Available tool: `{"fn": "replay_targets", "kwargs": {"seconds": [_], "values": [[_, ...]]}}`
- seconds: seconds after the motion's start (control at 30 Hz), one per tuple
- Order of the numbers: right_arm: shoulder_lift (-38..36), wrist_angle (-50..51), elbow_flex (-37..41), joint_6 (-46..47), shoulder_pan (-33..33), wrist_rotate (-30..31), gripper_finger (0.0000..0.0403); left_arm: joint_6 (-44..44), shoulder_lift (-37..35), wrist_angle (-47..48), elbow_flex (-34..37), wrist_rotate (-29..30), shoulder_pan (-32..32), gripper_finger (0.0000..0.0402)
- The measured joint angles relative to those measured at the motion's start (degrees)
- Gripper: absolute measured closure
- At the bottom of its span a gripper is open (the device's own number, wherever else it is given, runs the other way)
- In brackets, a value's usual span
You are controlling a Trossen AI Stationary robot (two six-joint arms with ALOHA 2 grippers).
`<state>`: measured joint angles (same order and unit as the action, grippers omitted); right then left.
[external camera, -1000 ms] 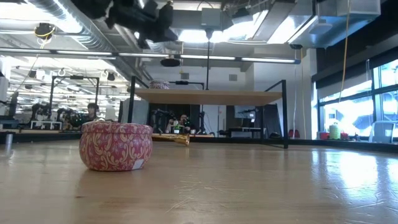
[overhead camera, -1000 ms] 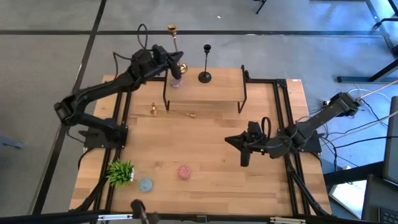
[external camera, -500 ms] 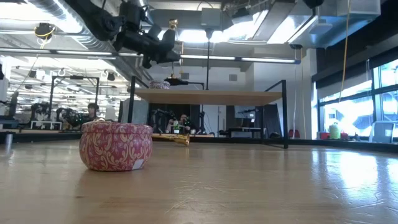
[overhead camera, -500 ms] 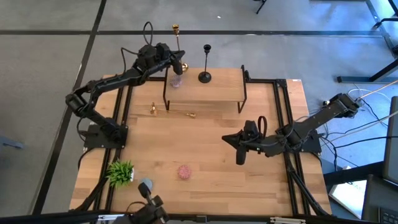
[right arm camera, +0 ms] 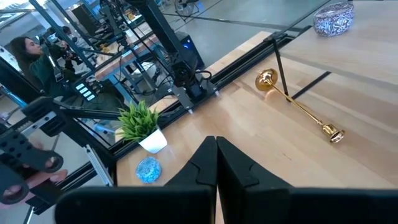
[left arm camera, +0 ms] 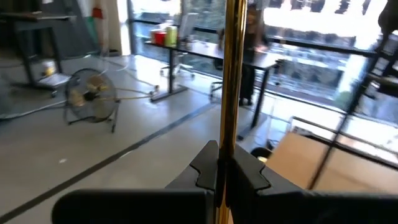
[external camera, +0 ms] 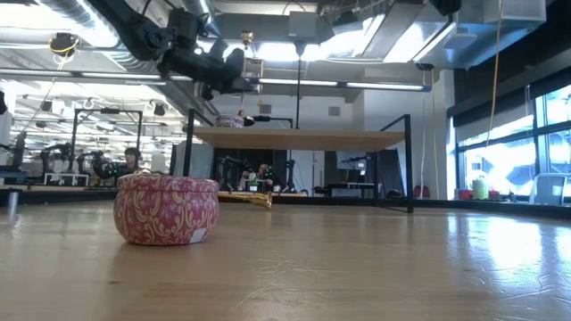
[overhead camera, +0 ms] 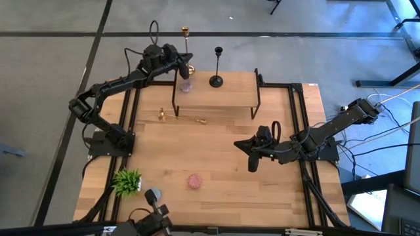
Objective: Pick & Place candle stick holders
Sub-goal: Put the right gold candle holder on the shelf
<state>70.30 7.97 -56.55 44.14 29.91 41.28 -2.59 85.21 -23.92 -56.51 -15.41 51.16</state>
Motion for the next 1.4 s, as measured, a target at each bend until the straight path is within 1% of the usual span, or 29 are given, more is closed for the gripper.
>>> {"fn": "replay_targets", "kwargs": {"seconds": [0.1, 0.23, 0.4, 0.53, 0.7, 0.83, 1.0, 1.13, 1.4], "values": [[0.00, 0.17, 0.00, 0.40, 0.00, -0.66, 0.0402, 2.22, 0.00, 0.00, 0.00, -1.84, -0.07, 0.0394], [0.00, 0.20, 0.00, 0.85, 0.00, -1.46, 0.0402, 2.93, 0.00, -0.11, 0.00, -3.91, 0.81, 0.0394], [0.00, 0.20, 0.00, 1.03, 0.00, -1.47, 0.0402, 3.20, 0.00, 0.23, 0.00, -10.44, 3.53, 0.0394], [0.00, 0.17, 0.00, 1.05, 0.00, -1.46, 0.0402, 2.93, 0.00, -0.14, 0.04, -12.67, 4.42, 0.0394], [0.00, 0.17, 0.00, 1.04, -0.58, -1.22, 0.0402, 3.34, 0.00, 0.47, 0.24, -13.25, 4.50, 0.0394], [0.00, 0.17, 0.00, 1.05, -0.93, -1.46, 0.0402, 1.25, 0.00, -2.67, 2.65, -13.26, 4.52, 0.0394], [0.00, 0.16, 0.00, 1.05, -1.04, -1.49, 0.0402, -1.61, 0.00, -9.17, 5.79, -12.83, 4.48, 0.0394], [0.00, 0.13, 0.00, 1.05, -1.41, -1.52, 0.0402, -1.31, 0.00, -9.31, 5.95, -12.22, 4.48, 0.0394], [0.00, -0.06, 0.00, 1.05, -2.56, -4.35, 0.0402, 0.64, 0.00, -7.88, 5.95, -10.46, 4.48, 0.0394]]}}
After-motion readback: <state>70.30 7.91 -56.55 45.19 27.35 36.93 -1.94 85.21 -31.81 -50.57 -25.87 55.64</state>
